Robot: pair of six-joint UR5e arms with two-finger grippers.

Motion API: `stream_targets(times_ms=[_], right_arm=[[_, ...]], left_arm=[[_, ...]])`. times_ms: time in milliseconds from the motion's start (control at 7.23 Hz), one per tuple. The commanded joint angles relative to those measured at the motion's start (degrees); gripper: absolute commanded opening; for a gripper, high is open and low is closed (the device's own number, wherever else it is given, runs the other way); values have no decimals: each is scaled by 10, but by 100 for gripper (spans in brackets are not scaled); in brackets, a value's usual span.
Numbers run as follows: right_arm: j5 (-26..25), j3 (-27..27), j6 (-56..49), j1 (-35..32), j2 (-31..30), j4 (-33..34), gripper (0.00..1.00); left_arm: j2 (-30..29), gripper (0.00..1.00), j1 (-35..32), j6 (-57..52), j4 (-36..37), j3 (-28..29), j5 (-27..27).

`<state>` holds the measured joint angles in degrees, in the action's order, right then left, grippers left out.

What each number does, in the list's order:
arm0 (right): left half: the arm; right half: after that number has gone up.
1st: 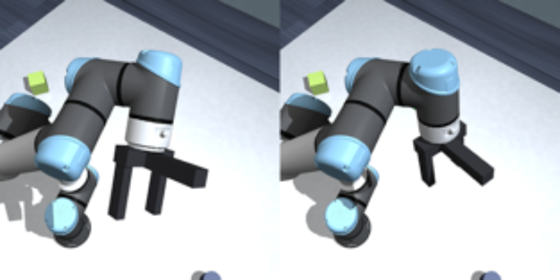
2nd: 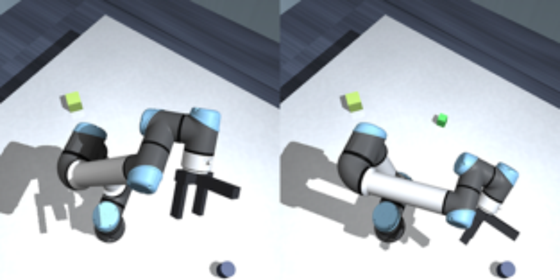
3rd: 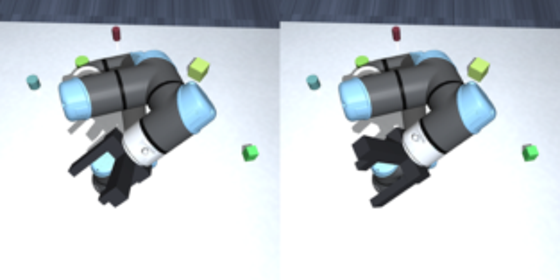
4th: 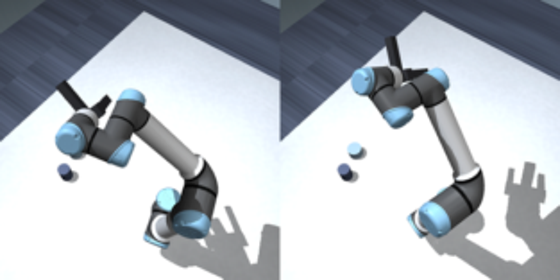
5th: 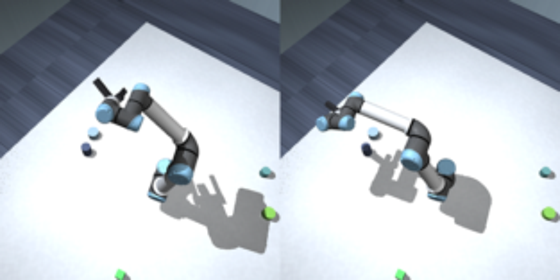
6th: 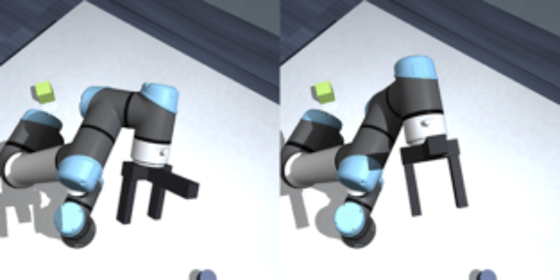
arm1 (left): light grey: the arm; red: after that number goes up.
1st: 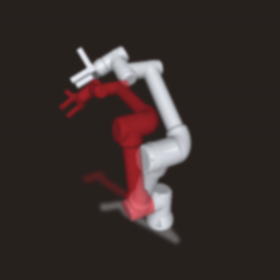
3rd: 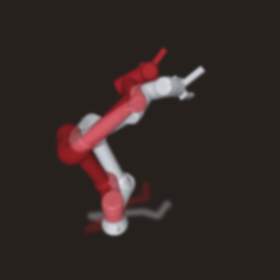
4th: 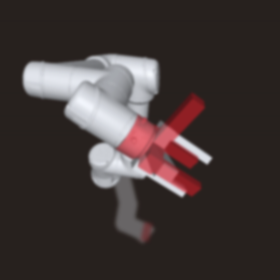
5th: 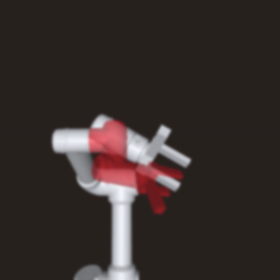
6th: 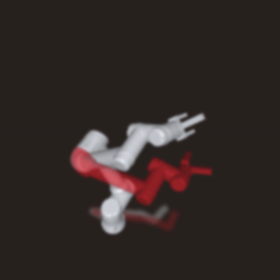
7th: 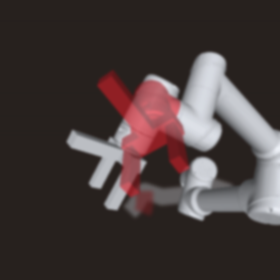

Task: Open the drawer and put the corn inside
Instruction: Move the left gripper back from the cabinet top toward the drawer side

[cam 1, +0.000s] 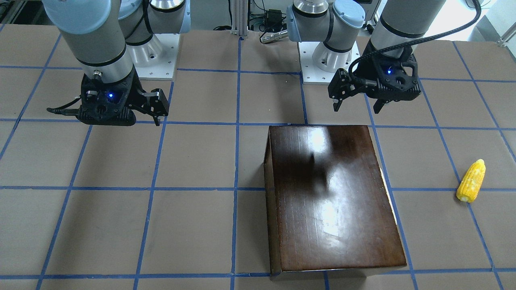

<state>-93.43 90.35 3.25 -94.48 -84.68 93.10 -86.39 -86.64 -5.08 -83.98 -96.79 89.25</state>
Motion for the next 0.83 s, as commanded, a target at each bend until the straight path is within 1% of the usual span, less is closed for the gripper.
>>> stream_targets(times_ms=[0,277,553,692], right_arm=[[0,0,0,0,0,0,100],[0,0,0,0,0,0,100],[0,0,0,0,-1,0,100],[0,0,0,0,-1,0,100]], left_arm=[[-2,100,2,0,-1,3,0],[-2,100,11,0,0,8,0],[-10,100,63,-4,-2,31,-7],[-20,100,94,-37,-2,49,-9]])
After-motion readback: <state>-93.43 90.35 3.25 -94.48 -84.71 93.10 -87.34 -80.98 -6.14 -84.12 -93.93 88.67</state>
